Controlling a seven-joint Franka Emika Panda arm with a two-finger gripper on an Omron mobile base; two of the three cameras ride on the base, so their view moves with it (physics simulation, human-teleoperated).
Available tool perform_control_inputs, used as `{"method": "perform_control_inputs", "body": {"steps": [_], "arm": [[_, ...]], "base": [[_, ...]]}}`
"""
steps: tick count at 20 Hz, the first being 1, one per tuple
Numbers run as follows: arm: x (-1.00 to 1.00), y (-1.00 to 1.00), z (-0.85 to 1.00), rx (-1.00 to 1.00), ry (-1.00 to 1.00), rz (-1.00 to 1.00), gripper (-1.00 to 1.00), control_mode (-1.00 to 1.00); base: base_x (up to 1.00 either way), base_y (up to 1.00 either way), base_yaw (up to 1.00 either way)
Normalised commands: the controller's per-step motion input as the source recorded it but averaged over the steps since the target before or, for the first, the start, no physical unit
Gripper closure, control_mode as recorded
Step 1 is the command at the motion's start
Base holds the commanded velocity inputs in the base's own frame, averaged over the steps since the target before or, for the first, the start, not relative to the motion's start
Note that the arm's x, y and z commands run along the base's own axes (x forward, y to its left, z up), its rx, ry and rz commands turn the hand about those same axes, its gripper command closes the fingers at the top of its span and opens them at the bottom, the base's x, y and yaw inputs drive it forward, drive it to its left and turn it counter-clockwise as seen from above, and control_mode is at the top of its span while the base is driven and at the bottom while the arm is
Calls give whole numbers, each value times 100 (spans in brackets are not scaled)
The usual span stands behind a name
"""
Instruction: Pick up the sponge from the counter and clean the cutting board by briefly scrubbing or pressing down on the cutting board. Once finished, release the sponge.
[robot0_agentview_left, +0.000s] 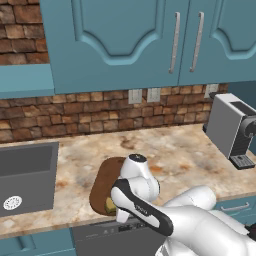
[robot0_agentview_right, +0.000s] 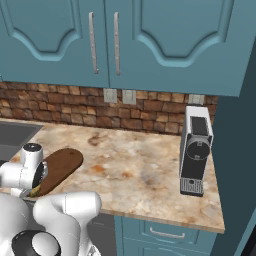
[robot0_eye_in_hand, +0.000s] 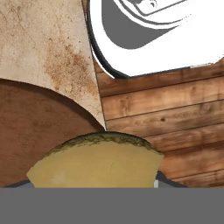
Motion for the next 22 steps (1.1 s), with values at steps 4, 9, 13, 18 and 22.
{"method": "perform_control_inputs", "body": {"steps": [4, 9, 13, 18, 22], "arm": [[26, -56, 25, 0, 9, -1, 100, -100], [14, -86, 14, 0, 9, -1, 100, -100], [28, -100, 0, 0, 3, 0, 100, -100], [45, -100, 0, 0, 1, 0, 100, -100], [38, -100, 0, 0, 0, 0, 100, -100]], "base": [[0, 0, 0], [0, 0, 0], [0, 0, 0], [0, 0, 0], [0, 0, 0]]}}
